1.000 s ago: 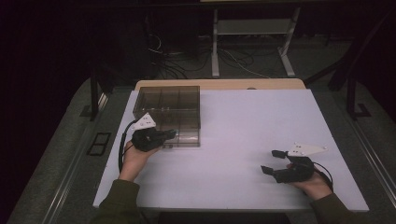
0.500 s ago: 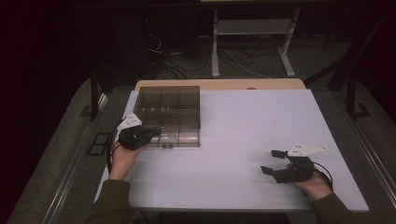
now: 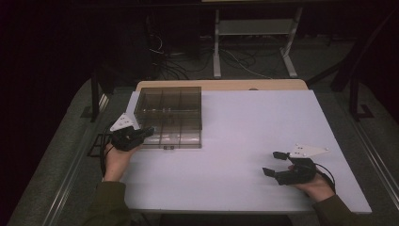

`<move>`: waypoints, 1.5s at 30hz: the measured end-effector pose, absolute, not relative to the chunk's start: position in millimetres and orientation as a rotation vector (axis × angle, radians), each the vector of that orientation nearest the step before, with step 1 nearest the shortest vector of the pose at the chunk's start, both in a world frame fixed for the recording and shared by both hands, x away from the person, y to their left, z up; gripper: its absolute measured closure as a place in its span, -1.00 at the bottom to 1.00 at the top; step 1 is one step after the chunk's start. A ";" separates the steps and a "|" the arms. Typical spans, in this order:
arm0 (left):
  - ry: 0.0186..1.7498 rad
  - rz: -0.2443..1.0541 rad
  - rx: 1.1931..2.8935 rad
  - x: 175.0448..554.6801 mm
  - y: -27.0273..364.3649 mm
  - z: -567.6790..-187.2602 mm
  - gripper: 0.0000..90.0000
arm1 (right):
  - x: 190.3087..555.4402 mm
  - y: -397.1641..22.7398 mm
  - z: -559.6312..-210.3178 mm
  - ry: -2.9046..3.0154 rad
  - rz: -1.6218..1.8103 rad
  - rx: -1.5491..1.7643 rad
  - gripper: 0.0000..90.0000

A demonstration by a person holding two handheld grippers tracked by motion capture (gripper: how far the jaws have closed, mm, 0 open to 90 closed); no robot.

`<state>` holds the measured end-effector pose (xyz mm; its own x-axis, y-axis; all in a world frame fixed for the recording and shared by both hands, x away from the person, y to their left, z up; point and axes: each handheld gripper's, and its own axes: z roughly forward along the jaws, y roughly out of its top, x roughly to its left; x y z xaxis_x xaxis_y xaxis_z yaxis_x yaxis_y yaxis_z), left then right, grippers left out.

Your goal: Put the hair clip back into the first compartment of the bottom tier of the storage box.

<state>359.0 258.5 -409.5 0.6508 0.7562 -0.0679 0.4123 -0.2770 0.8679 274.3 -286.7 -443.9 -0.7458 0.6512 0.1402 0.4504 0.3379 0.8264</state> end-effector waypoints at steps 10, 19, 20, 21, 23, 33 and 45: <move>1.006 0.444 1.943 366.0 261.2 -419.9 0.90 | 274.0 -286.3 -443.9 2.387 1.365 0.999 -0.56; 1.060 0.440 2.021 371.9 258.4 -430.7 0.90 | 274.3 -286.3 -444.4 2.387 1.364 1.002 -0.56; 1.069 0.440 2.023 372.3 258.1 -431.7 0.90 | 274.3 -286.3 -444.4 2.388 1.363 1.002 -0.56; 1.073 0.437 2.026 372.8 258.1 -432.8 0.90 | 274.3 -286.2 -444.4 2.387 1.363 1.004 -0.56; 1.075 0.431 2.037 373.6 258.6 -434.3 0.90 | 274.0 -286.1 -444.3 2.388 1.363 1.004 -0.56; 1.085 0.433 2.070 374.9 254.3 -438.7 0.85 | 274.2 -286.1 -444.4 2.387 1.362 1.005 -0.56; 1.072 0.454 2.030 374.0 255.1 -436.7 0.64 | 274.5 -286.3 -444.5 2.387 1.361 1.007 -0.56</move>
<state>374.0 255.1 -436.7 0.5801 0.8134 -0.0438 0.5348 -0.3397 0.7737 274.5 -286.3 -444.5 -0.7428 0.6544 0.1417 0.4553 0.3384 0.8235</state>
